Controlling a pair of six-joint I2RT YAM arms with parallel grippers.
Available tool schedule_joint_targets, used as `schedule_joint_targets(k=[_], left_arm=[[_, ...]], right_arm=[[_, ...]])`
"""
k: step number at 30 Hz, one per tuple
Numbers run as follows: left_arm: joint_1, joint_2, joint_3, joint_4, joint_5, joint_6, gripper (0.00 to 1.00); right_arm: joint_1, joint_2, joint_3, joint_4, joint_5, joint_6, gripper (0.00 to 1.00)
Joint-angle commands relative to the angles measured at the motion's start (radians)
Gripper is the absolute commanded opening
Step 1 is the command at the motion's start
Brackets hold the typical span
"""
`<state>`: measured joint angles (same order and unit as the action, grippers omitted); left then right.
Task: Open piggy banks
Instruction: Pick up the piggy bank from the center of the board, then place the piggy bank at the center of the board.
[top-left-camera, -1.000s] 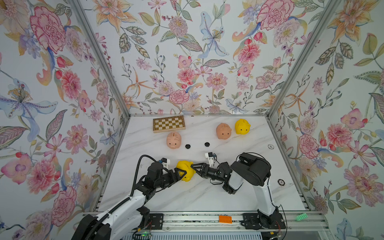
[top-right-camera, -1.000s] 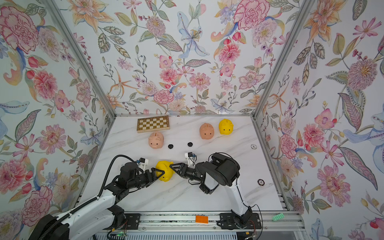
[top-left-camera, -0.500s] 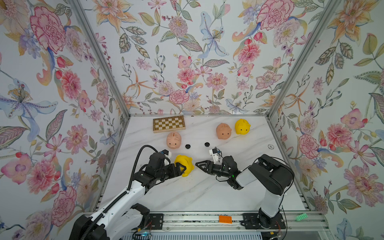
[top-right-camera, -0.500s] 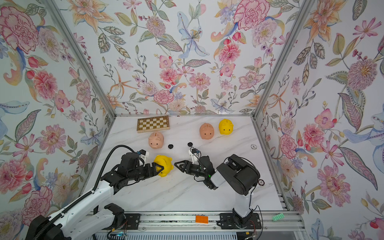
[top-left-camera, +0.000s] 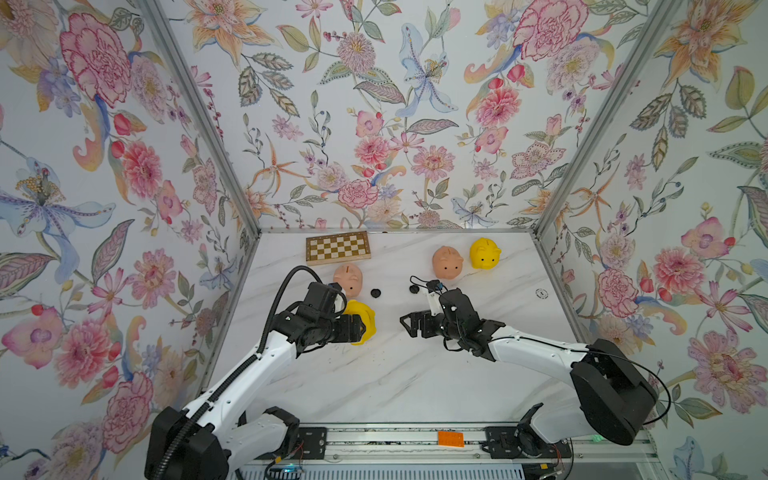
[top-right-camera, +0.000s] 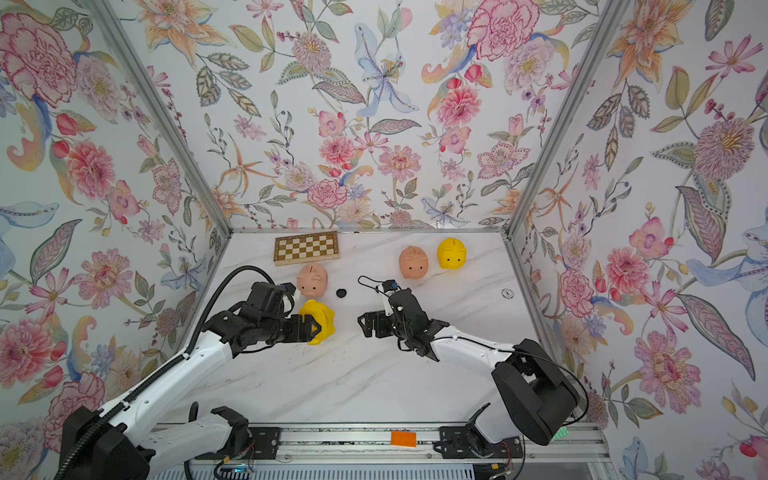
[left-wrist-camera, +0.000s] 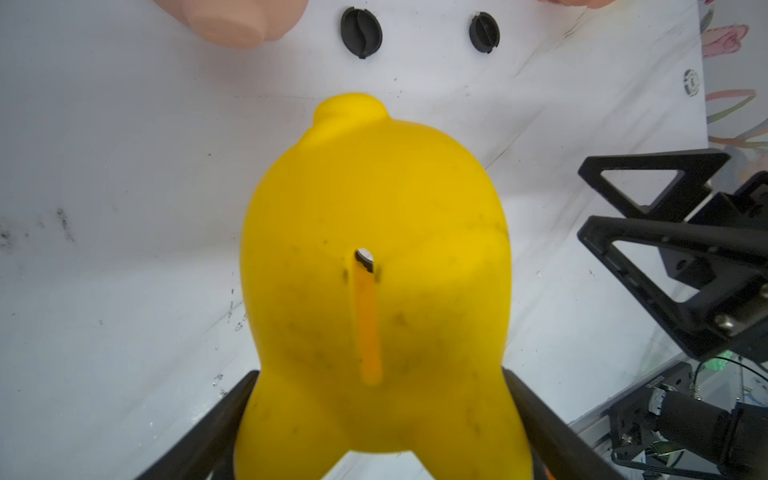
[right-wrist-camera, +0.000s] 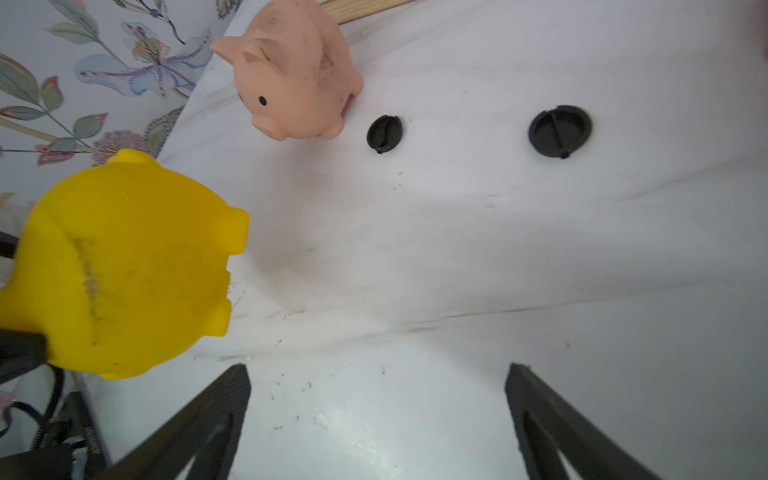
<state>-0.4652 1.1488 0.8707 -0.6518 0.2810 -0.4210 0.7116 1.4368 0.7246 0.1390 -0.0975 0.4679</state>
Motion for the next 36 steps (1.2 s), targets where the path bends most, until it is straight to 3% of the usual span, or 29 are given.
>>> schedule_joint_targets(k=[1,13,20,36], left_arm=[[-0.006,0.032,0.066,-0.067,-0.053,0.072,0.54],[-0.023,0.219,0.253,-0.09,-0.075,0.135,0.54],[-0.056,0.372,0.401,-0.111,-0.095,0.158,0.55],[-0.076,0.873,0.982,-0.242,-0.122,0.177,0.57]], right_arm=[[-0.021,-0.046,-0.007,-0.098,0.119,-0.058,0.99],[-0.05,-0.129,-0.069,-0.106,0.268,-0.013,0.99],[-0.084,-0.173,-0.133,-0.06,0.156,-0.031,0.99],[-0.123,-0.372,-0.246,-0.116,0.157,-0.031,0.99]])
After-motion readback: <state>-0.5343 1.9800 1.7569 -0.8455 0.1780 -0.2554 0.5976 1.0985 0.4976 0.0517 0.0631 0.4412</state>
